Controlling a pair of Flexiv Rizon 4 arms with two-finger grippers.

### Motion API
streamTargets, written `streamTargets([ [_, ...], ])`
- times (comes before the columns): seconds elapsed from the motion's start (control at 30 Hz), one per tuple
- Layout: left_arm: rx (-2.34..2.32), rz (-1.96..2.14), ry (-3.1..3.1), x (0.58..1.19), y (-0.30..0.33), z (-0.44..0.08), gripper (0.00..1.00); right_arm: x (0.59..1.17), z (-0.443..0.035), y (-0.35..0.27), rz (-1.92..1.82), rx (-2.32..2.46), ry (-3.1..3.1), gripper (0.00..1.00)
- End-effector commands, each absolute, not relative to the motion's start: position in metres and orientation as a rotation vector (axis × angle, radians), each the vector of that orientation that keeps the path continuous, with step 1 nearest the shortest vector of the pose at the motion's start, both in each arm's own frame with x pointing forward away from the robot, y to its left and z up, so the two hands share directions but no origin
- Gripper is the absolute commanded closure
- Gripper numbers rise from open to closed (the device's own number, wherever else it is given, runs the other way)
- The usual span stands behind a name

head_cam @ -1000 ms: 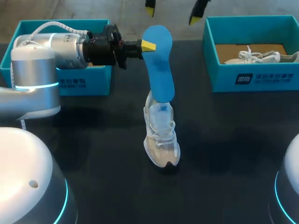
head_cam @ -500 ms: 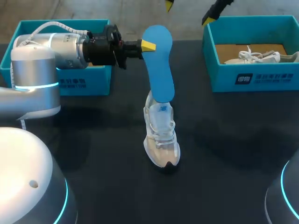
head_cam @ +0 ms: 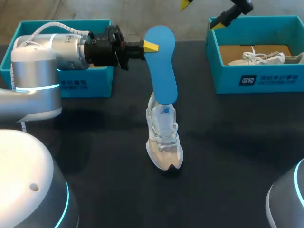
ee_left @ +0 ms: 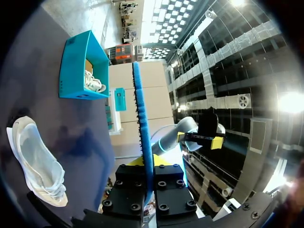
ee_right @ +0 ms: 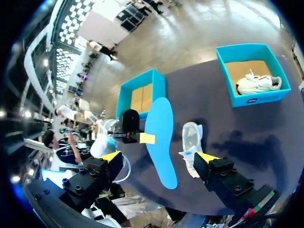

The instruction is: Take the shoe out of the shoebox, open the shoe tongue, remove and reinsert the insole, then place the shoe into the shoebox

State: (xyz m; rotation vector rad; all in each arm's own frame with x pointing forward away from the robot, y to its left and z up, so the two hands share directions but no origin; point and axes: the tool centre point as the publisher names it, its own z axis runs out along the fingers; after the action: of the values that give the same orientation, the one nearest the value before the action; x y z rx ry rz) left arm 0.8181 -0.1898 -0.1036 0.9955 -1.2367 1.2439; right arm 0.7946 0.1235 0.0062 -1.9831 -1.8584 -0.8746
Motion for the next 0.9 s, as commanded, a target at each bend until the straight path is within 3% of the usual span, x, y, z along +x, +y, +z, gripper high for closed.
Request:
streamTargets([
  [0.03,0.998,1.244,-1.238,0.817,-0.190,-0.103,1.00,0.793,0.001,0.119,-1.167,-1.664,-1.635,0.00],
  [0.9,0.998,1.244,-1.238,0.817,-0.190,-0.103,1.00,0.782,-0.018,0.100,-1.257,-1.603,-1.630,0.00],
])
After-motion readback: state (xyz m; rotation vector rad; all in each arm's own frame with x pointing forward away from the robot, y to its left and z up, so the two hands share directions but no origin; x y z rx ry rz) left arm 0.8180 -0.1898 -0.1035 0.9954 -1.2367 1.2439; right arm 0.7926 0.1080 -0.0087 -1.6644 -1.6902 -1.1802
